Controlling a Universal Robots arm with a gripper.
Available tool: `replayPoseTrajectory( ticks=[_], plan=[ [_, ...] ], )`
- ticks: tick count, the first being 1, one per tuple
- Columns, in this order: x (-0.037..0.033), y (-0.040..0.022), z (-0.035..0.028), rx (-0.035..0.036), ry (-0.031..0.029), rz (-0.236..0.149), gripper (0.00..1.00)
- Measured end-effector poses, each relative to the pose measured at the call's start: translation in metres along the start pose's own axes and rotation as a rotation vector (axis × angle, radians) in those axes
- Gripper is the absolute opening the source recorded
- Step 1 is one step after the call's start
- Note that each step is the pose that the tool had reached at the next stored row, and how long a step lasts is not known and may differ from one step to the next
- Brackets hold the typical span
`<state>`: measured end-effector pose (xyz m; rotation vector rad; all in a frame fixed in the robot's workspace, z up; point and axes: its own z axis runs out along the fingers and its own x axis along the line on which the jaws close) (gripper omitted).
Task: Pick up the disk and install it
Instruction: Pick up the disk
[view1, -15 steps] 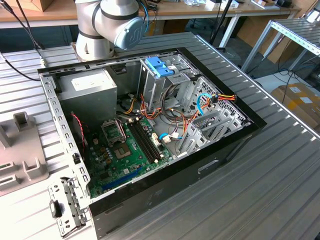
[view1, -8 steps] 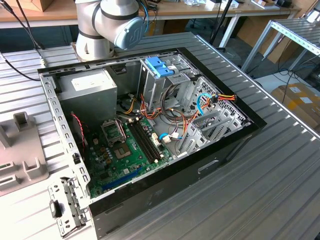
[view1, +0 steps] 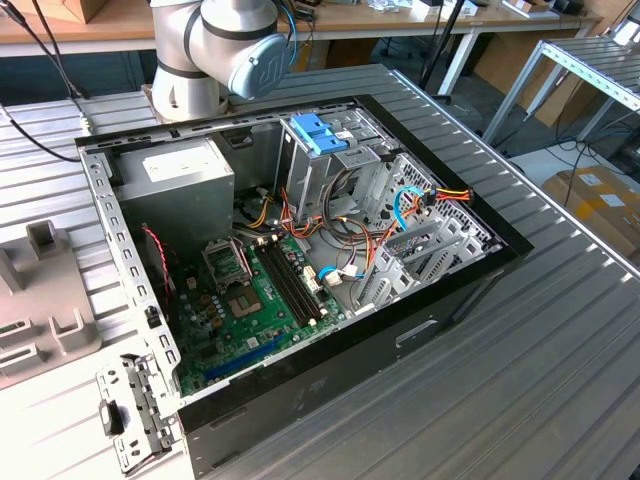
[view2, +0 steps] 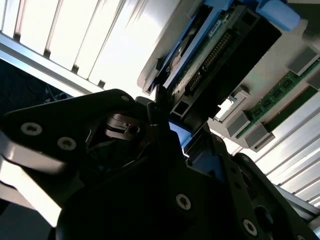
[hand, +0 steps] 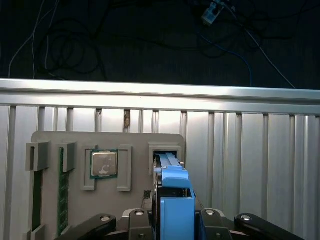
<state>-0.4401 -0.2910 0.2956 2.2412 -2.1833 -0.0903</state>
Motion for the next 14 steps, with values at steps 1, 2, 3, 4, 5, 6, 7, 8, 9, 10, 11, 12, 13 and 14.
replayPoseTrajectory(
  ticks=[1,2,3,4,5,6,7,8,9,10,11,12,13,14],
  plan=[
    [0.0000,0.0000,0.0000,0.0001,0.0000,0.000,0.37],
    [0.0000,0.0000,0.0000,0.0000,0.0000,0.000,0.37],
    [0.0000,0.0000,0.0000,0.0000,-0.0001,0.000,0.37],
    [0.0000,-0.0001,0.0000,0.0000,0.0000,0.000,0.37],
    [0.0000,-0.0001,0.0000,0.0000,0.0000,0.000,0.37],
    [0.0000,-0.0001,0.0000,0.0000,0.0000,0.000,0.37],
    [0.0000,-0.0001,0.0000,0.0000,0.0000,0.000,0.37],
    [0.0000,-0.0001,0.0000,0.0000,-0.0001,0.000,0.37],
    [0.0000,-0.0001,-0.0001,0.0001,-0.0002,0.000,0.37],
    [0.0000,-0.0002,-0.0002,0.0002,-0.0009,0.000,0.37],
    [0.0000,-0.0001,-0.0003,0.0002,-0.0018,0.000,0.37],
    [0.0000,-0.0001,-0.0004,0.0000,-0.0040,0.000,0.37],
    [0.0000,-0.0002,-0.0004,0.0001,-0.0054,0.000,0.37],
    [-0.0001,-0.0001,-0.0004,0.0001,-0.0062,0.000,0.37]
  ],
)
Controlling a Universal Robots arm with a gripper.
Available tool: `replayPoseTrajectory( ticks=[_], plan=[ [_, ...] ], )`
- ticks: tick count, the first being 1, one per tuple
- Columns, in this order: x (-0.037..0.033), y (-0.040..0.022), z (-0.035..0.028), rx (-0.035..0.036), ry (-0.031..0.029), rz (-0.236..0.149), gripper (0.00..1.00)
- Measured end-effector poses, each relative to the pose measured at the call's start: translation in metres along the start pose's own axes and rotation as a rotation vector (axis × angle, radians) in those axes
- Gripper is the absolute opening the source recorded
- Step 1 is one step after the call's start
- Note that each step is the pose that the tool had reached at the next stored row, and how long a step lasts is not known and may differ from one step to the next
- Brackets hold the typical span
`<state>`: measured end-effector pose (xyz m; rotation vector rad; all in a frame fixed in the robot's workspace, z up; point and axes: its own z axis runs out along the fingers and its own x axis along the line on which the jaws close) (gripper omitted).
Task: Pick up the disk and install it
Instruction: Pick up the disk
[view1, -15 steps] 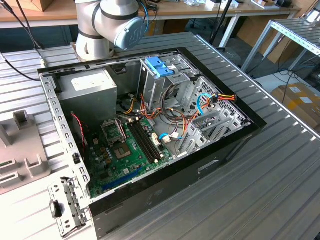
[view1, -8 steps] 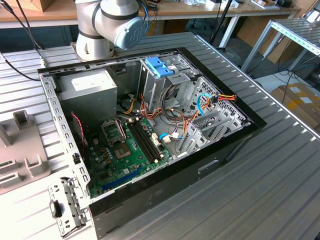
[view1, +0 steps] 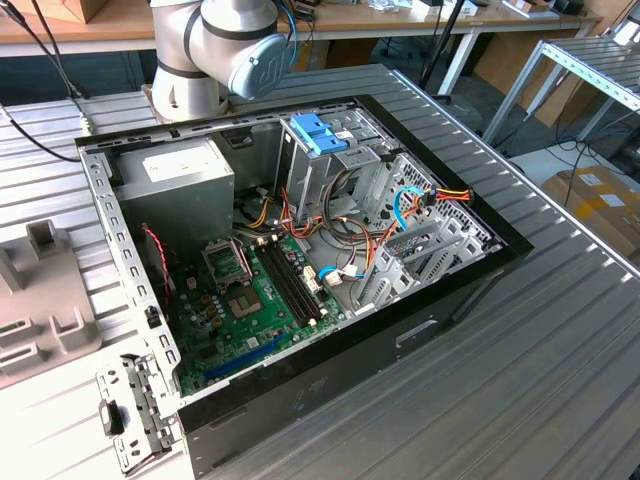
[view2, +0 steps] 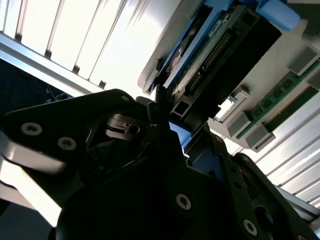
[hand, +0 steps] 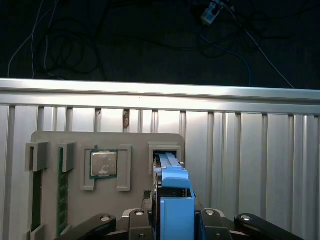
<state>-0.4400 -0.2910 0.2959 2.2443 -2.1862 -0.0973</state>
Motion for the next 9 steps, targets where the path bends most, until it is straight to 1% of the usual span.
replayPoseTrajectory(
  ticks=[5,9],
  plan=[
    [0.0000,0.0001,-0.0003,0.0003,-0.0022,0.000,0.37],
    [-0.0001,0.0002,-0.0037,0.0001,-0.0037,0.000,0.37]
  ],
)
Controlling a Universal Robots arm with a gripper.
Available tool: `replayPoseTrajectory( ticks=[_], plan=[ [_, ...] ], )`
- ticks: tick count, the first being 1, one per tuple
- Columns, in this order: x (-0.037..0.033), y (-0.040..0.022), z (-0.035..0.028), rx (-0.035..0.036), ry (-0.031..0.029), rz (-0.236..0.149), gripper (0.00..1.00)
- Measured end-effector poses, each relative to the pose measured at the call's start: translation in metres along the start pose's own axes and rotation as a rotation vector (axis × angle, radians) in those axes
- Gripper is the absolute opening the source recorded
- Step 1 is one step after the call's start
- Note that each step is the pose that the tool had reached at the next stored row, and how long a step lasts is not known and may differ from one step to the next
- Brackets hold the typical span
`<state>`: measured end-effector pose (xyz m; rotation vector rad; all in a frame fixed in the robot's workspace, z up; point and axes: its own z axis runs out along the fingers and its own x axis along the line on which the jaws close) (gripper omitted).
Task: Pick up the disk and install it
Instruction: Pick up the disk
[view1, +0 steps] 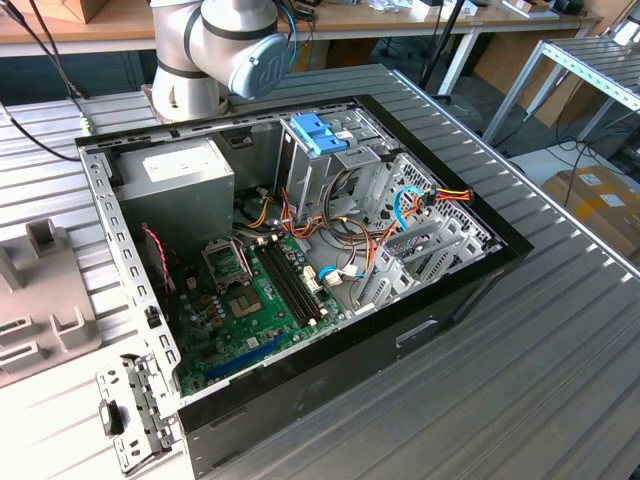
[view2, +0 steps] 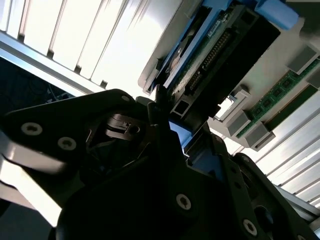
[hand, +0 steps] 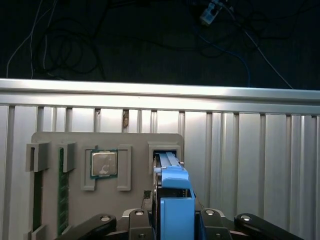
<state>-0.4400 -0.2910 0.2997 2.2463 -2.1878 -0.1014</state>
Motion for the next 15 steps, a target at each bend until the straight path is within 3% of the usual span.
replayPoseTrajectory(
  ticks=[5,6,8,11,14,15],
  plan=[
    [-0.0001,0.0001,-0.0026,0.0004,-0.0063,0.000,0.37],
    [-0.0002,0.0001,-0.0028,0.0004,-0.0116,-0.001,0.37],
    [-0.0002,0.0001,-0.0030,0.0002,-0.0167,-0.001,0.37],
    [-0.0002,0.0002,-0.0036,0.0007,-0.0313,-0.002,0.37],
    [-0.0003,0.0003,-0.0054,0.0012,-0.0399,-0.002,0.37],
    [-0.0003,0.0002,-0.0054,0.0012,-0.0401,-0.002,0.37]
  ],
)
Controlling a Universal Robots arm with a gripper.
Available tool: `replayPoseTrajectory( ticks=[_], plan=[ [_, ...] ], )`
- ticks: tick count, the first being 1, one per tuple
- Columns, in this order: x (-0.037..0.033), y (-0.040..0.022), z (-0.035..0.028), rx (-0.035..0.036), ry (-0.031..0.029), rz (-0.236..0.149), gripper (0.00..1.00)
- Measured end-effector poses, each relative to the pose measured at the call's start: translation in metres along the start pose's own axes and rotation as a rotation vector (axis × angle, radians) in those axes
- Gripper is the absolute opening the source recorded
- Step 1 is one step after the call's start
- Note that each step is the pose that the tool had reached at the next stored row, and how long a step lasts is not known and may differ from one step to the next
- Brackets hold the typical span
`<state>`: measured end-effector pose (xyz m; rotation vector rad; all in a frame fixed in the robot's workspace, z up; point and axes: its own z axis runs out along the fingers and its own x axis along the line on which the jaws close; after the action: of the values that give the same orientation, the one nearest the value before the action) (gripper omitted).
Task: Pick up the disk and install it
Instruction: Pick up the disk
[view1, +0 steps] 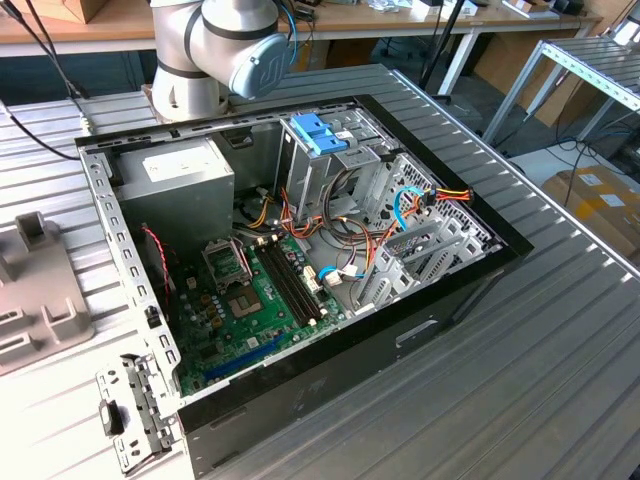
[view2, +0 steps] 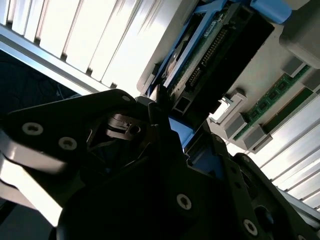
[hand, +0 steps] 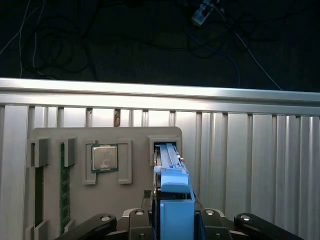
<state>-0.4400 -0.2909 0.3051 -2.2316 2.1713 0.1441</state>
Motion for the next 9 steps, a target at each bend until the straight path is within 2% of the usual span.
replayPoseTrajectory(
  ticks=[5,9],
  plan=[
    [0.0000,0.0001,-0.0007,-0.0005,-0.0010,0.000,0.37],
    [-0.0003,0.0002,-0.0038,-0.0001,-0.0049,0.000,0.37]
  ],
)
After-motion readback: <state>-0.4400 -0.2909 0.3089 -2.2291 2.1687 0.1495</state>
